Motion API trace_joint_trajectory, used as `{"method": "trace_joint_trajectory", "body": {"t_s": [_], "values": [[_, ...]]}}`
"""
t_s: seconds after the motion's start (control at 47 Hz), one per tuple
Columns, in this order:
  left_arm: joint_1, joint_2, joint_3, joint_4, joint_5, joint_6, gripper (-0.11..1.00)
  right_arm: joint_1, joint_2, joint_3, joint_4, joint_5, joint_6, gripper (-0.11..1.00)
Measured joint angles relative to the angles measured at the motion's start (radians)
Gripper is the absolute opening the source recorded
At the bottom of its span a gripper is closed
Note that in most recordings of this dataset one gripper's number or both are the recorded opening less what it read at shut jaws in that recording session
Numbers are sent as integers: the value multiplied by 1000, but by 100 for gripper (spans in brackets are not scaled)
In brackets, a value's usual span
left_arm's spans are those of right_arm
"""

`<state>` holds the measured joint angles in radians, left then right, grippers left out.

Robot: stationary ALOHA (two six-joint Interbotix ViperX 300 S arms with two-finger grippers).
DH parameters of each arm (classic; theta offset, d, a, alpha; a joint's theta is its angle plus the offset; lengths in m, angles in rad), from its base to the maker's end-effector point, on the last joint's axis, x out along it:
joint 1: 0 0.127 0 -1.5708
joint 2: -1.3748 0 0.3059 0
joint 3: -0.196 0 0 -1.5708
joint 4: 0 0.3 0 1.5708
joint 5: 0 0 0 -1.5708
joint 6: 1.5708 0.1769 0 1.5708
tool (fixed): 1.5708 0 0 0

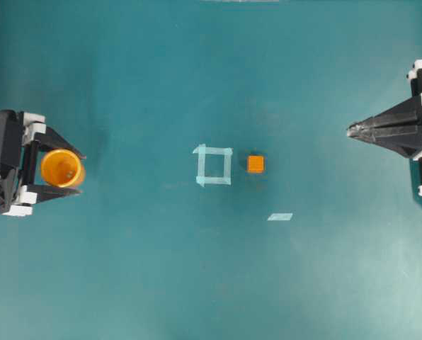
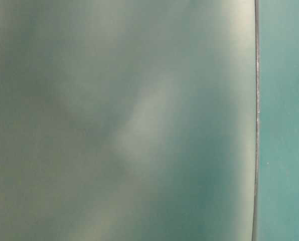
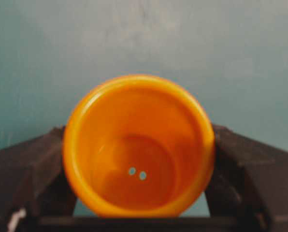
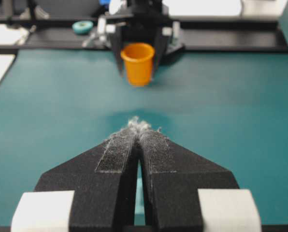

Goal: Move the cup to the left with left arm.

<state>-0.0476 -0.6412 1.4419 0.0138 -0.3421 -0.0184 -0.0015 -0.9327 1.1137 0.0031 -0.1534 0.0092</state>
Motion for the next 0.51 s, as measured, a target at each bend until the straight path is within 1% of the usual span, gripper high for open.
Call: {"method": "trace_joint_trajectory", "body": {"t_s": [0.149,0.276,0.51], "values": [[-3,-89,6,0,92,-2,67,0,2,0,0,0,-2,0],[-3,-137,17,0,112,-3,67,0,3,0,0,0,0,0],[-3,-137,18,0,115,2,67,0,3,0,-2,-2,0,0]]}}
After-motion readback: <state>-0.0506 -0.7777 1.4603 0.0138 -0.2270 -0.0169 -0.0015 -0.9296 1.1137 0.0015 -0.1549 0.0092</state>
